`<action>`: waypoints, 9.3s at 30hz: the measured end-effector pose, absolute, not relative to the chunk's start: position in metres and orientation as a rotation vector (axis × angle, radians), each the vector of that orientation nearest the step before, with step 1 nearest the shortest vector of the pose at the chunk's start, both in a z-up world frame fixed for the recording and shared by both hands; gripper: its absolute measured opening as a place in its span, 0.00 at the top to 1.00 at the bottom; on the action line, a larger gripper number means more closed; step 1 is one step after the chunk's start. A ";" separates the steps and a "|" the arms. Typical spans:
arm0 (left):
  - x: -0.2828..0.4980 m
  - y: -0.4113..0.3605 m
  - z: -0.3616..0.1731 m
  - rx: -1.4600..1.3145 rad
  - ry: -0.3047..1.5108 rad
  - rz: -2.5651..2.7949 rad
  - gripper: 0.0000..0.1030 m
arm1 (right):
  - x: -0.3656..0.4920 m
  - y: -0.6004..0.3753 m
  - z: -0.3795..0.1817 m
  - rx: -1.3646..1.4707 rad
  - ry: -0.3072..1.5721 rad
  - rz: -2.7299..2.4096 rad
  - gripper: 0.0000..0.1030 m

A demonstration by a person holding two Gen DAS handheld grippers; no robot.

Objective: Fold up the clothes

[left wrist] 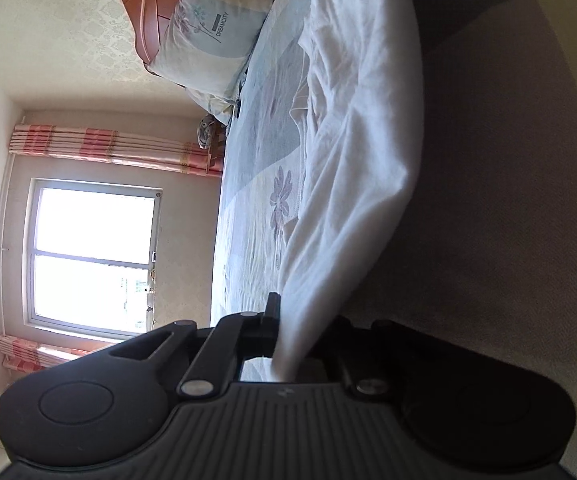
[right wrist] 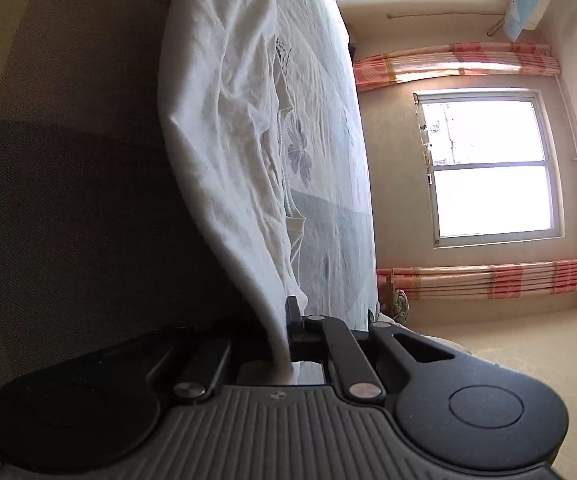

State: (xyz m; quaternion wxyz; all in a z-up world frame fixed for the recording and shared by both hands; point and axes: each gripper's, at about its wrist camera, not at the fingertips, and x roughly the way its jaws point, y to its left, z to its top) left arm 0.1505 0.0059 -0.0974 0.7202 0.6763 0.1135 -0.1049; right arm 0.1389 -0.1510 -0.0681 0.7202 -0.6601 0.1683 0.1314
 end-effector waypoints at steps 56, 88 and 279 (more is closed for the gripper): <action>0.065 0.088 -0.041 0.225 0.592 -0.345 0.39 | 0.060 -0.205 -0.044 -0.129 0.589 0.301 0.27; 0.156 0.079 -0.047 -0.012 0.637 -0.341 0.22 | 0.116 -0.217 -0.045 0.066 0.523 0.315 0.04; 0.202 0.187 -0.009 -0.373 0.901 -0.234 0.07 | 0.208 -0.038 -0.037 -0.051 0.943 0.463 0.00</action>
